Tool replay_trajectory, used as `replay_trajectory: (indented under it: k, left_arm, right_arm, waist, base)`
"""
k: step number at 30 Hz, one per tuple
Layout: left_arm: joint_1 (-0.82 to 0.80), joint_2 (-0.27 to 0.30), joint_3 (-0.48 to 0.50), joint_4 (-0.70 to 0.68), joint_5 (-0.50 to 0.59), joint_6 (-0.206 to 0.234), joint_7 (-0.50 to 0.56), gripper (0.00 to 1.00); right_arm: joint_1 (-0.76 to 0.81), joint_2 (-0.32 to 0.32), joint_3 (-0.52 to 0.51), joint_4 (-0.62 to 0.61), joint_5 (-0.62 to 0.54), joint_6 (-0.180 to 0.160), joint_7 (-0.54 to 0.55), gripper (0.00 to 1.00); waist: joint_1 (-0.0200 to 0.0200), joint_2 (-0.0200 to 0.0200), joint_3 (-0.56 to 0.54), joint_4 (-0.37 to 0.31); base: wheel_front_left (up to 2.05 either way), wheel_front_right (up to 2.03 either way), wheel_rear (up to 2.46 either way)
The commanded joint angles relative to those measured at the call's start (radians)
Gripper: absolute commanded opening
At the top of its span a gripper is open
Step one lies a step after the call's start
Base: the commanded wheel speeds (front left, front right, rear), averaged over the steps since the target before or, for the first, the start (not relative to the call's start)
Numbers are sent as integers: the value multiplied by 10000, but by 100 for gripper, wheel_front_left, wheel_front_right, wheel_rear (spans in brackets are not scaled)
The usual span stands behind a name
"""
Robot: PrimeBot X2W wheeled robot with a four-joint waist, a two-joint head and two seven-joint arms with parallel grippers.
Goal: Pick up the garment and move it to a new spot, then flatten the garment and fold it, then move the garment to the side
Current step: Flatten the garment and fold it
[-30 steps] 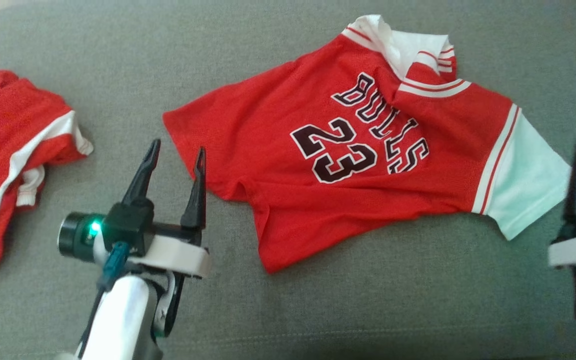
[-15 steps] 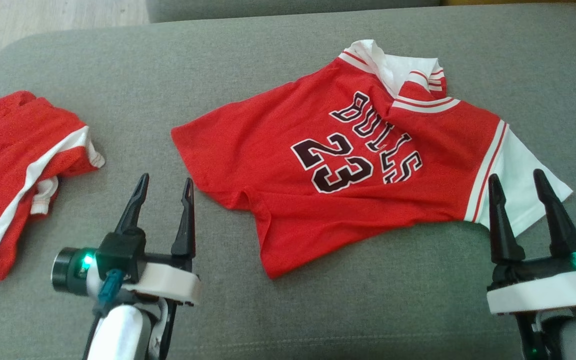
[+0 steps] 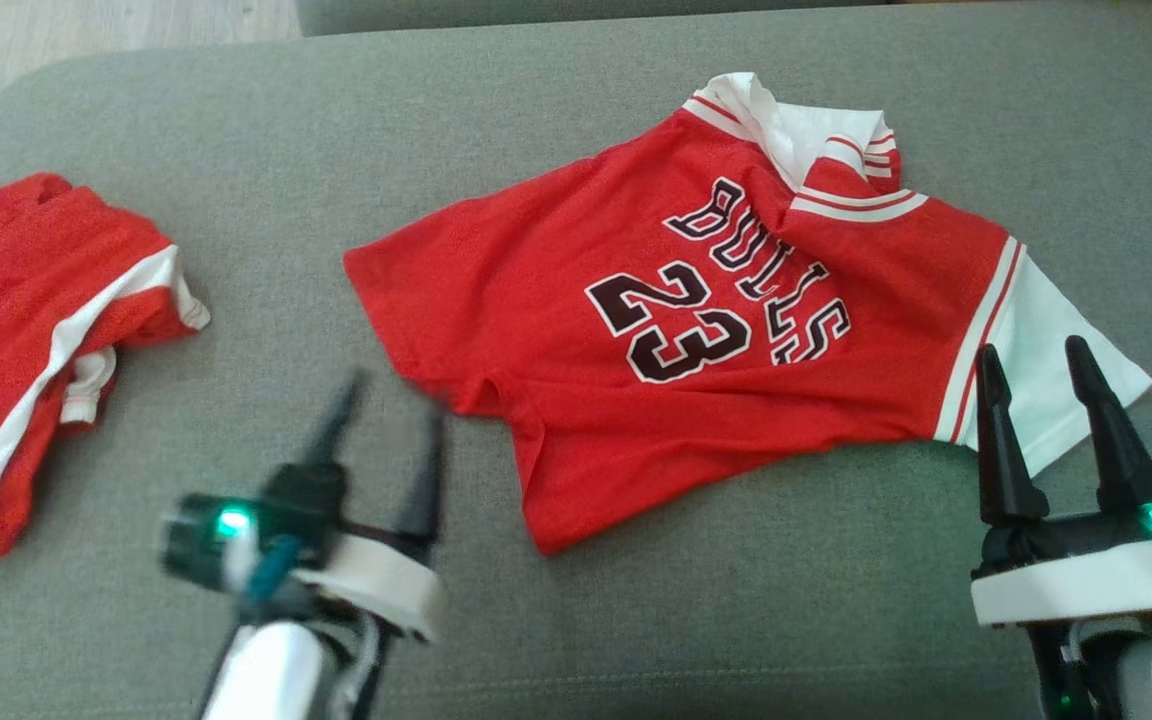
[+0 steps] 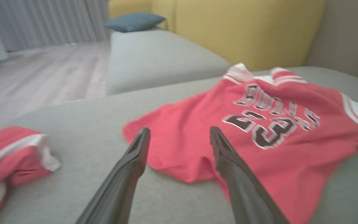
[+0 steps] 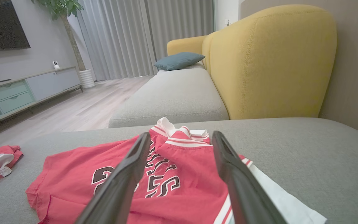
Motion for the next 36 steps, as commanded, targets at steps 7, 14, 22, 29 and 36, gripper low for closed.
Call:
replay_trajectory:
  k: [7, 14, 22, 29, 36]
  left_arm:
    - [240, -346, -905, -196, -852, -924, 1976, 100]
    - [352, -619, -1296, 312, -1539, -972, 3156, 100]
    - [156, -712, -1398, 731, -1971, -980, 3396, 100]
    - [-18, -704, -1523, 893, -1989, -987, 3318, 53]
    - [-160, -622, -1622, 811, -1904, -1042, 3129, 0]
  right_arm:
    - [-199, -49, 166, -257, 116, 39, 137, 100]
    - [-400, -50, 179, -221, 167, 39, 140, 100]
    - [-453, -70, 97, -121, 252, 39, 147, 100]
    - [-478, -106, -81, -51, 264, 39, 318, 100]
    - [-466, -161, -261, 135, 277, 39, 579, 100]
  waist:
    - [0, -1, 232, -8]
    - [0, -1, 604, -162]
    - [0, -1, 781, -299]
    - [0, -1, 861, -346]
    - [0, -1, 939, -324]
  base:
    - [0, 0, 0]
    - [0, 0, 0]
    - [0, 0, 0]
    - [0, 0, 0]
    - [0, 0, 0]
